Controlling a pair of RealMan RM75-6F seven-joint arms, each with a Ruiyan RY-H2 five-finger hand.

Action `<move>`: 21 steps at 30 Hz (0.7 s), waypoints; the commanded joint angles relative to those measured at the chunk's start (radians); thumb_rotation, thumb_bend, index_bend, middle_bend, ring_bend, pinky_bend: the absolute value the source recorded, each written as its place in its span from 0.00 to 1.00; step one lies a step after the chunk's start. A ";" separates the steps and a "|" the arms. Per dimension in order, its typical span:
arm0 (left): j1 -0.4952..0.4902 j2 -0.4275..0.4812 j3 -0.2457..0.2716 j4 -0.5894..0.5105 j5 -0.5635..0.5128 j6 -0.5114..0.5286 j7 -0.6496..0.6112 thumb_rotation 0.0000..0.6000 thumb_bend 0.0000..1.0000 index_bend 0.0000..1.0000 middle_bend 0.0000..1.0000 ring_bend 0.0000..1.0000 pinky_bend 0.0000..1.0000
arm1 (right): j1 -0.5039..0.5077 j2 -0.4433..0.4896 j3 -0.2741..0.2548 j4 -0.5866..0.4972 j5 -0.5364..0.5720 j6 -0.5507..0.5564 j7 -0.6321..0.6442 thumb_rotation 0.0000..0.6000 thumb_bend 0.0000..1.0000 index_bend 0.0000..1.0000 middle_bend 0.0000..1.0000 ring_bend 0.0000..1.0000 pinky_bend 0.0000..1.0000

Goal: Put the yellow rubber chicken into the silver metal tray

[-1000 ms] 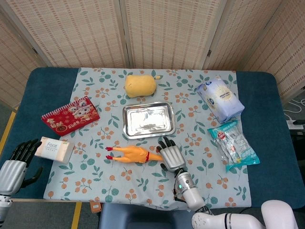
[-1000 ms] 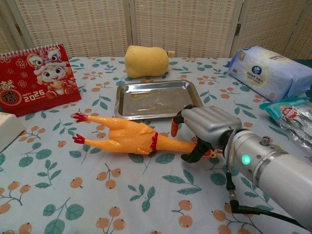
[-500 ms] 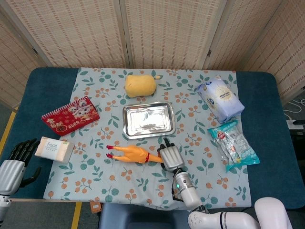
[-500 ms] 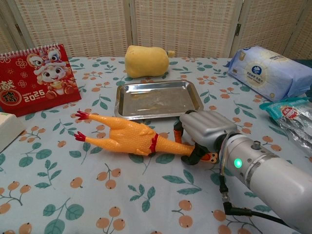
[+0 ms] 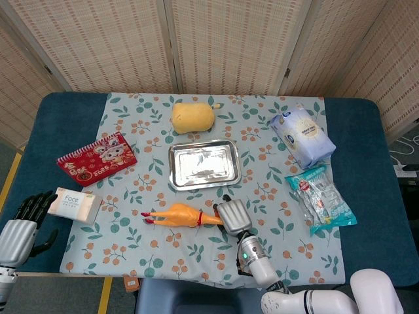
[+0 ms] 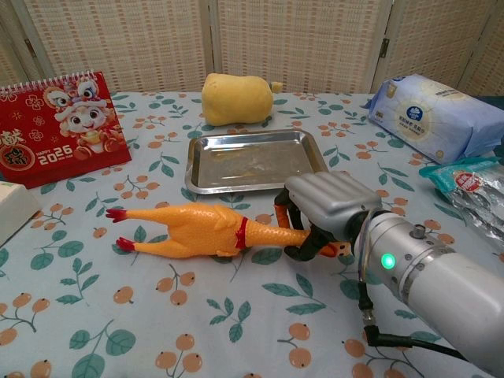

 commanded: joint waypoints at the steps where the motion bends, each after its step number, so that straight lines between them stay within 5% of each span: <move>1: 0.000 -0.004 -0.002 0.001 -0.003 0.000 0.008 1.00 0.44 0.04 0.03 0.00 0.07 | -0.004 0.006 -0.005 0.016 -0.070 0.004 0.097 1.00 0.37 0.87 0.60 0.72 1.00; 12: -0.014 -0.015 -0.006 -0.004 0.007 -0.011 0.051 1.00 0.44 0.01 0.05 0.00 0.09 | -0.007 0.045 -0.015 0.033 -0.217 0.002 0.299 1.00 0.37 0.88 0.61 0.73 1.00; 21: -0.158 0.069 -0.003 -0.231 0.138 -0.164 0.204 1.00 0.41 0.00 0.05 0.00 0.13 | 0.020 0.004 0.037 0.039 -0.177 -0.003 0.264 1.00 0.37 0.88 0.61 0.73 1.00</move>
